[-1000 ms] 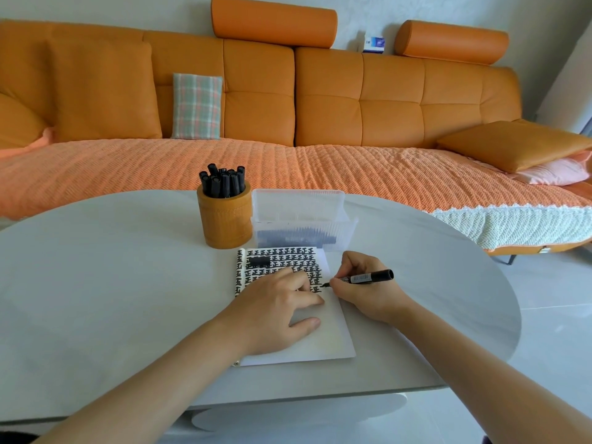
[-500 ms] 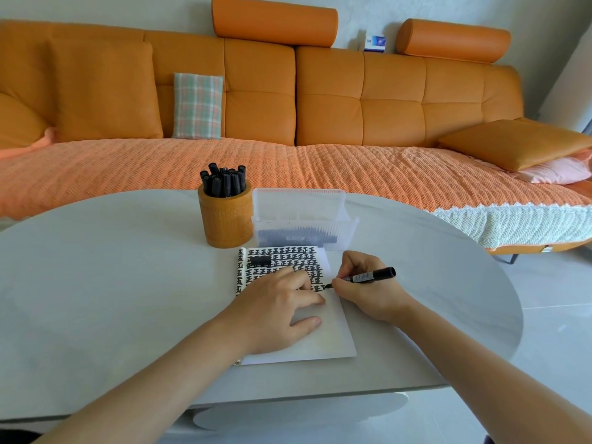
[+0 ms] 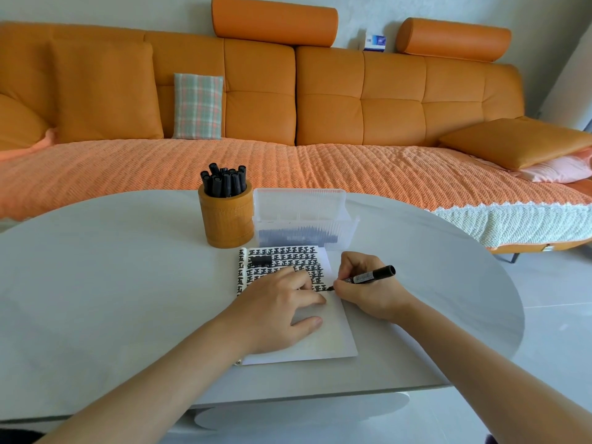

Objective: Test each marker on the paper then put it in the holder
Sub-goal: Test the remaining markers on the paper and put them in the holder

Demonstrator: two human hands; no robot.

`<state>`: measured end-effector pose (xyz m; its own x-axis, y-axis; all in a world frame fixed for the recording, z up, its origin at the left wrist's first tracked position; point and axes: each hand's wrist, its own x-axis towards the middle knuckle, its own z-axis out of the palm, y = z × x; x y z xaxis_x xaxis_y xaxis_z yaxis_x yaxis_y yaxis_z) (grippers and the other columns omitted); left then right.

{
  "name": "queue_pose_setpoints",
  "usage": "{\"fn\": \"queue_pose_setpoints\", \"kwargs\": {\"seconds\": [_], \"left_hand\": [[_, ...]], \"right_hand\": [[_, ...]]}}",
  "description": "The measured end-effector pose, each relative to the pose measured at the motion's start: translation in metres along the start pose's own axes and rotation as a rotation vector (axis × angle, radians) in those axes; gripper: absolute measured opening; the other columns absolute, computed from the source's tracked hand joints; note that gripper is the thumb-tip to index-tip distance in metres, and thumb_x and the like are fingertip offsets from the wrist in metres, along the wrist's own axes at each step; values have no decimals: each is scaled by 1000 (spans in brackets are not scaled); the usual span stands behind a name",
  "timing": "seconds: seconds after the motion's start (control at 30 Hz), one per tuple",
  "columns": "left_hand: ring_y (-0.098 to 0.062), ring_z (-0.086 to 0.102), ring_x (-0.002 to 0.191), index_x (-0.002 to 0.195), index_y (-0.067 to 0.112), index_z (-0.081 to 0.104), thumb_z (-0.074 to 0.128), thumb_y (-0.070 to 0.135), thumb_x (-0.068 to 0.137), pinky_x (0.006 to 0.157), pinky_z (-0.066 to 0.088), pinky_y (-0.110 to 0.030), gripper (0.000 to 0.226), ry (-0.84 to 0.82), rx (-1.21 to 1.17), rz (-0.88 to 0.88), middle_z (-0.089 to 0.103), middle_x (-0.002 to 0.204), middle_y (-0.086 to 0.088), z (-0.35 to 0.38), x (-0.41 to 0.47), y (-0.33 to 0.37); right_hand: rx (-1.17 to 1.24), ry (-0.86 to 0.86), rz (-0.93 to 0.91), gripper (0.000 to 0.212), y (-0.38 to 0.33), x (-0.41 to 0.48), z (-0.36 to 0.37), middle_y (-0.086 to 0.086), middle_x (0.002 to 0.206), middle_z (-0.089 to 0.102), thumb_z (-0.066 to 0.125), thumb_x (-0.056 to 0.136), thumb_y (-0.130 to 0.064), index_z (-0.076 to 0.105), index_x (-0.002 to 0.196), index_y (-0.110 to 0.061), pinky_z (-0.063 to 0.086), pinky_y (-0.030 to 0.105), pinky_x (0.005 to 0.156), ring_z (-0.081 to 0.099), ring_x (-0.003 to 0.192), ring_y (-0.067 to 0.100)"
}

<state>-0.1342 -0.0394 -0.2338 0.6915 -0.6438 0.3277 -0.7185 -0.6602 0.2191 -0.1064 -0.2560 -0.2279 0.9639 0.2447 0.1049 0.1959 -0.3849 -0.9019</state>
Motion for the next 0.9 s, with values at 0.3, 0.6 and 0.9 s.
{"fn": "queue_pose_setpoints", "kwargs": {"seconds": [0.3,0.6,0.9], "left_hand": [[-3,42,94,125,36,58,53,55,90,79,40,-23,40,-58,-86,-29,47,98,15,-9,4,-3],[-5,46,101,110,25,65,61,30,92,87,42,-30,19,195,-60,-242,54,100,14,-29,13,-58],[-6,41,100,108,28,69,61,33,93,90,40,-30,18,93,2,-335,48,95,15,-29,10,-81]], "right_hand": [[223,101,-6,8,-1,4,-4,4,61,54,67,88,1,60,86,-3,34,26,47,43,50,18],[-241,-22,-223,64,-16,22,-8,1,95,70,38,83,22,63,126,-19,49,25,58,62,70,23],[-188,-165,-92,29,-40,33,0,-15,73,63,42,100,-5,61,91,-25,47,25,54,55,55,9]]}}
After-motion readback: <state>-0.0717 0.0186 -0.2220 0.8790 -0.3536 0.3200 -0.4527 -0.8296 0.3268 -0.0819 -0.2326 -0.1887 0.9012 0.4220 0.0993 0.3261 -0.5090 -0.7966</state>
